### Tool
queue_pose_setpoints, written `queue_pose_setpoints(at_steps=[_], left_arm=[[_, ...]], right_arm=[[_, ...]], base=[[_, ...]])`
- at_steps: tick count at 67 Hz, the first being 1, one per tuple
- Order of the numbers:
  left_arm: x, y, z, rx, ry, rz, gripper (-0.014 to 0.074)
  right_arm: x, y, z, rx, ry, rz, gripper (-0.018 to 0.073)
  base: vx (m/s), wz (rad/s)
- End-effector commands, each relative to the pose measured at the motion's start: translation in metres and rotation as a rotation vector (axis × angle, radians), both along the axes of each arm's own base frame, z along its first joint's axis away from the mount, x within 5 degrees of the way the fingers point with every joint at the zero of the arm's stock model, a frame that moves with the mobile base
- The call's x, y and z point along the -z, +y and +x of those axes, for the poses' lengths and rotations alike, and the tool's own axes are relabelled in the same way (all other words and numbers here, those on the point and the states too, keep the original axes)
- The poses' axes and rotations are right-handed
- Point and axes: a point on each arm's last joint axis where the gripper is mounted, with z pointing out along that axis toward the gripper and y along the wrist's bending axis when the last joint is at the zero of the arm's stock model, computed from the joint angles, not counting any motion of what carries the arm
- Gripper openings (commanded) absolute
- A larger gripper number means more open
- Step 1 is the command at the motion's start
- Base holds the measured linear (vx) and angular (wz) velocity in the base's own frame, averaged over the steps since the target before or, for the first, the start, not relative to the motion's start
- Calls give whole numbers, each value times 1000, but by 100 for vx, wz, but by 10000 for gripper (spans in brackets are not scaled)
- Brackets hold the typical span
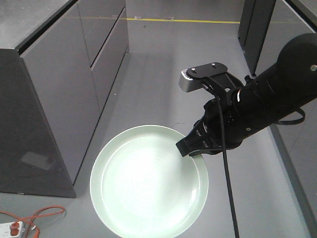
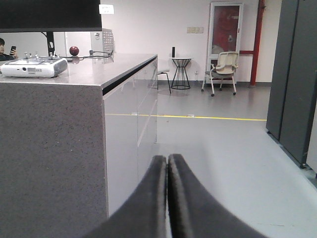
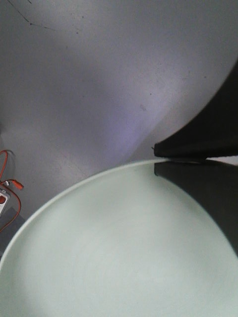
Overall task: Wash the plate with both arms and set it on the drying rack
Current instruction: 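Drive the base away from the counter holding the plate in the right gripper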
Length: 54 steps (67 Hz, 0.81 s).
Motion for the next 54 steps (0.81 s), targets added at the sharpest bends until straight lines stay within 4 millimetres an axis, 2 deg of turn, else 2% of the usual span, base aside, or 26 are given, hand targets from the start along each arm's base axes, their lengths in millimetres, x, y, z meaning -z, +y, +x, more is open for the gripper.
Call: queue_pose_setpoints(at_steps=[1, 54], left_arm=[[-15, 0, -3, 5, -114, -5, -6], [-15, 0, -3, 5, -114, -5, -6]], right_arm=[[-21, -2, -4, 6, -75, 59, -1], [-20, -2, -5, 1, -64, 54, -1]], base=[[14, -1], [16, -2]])
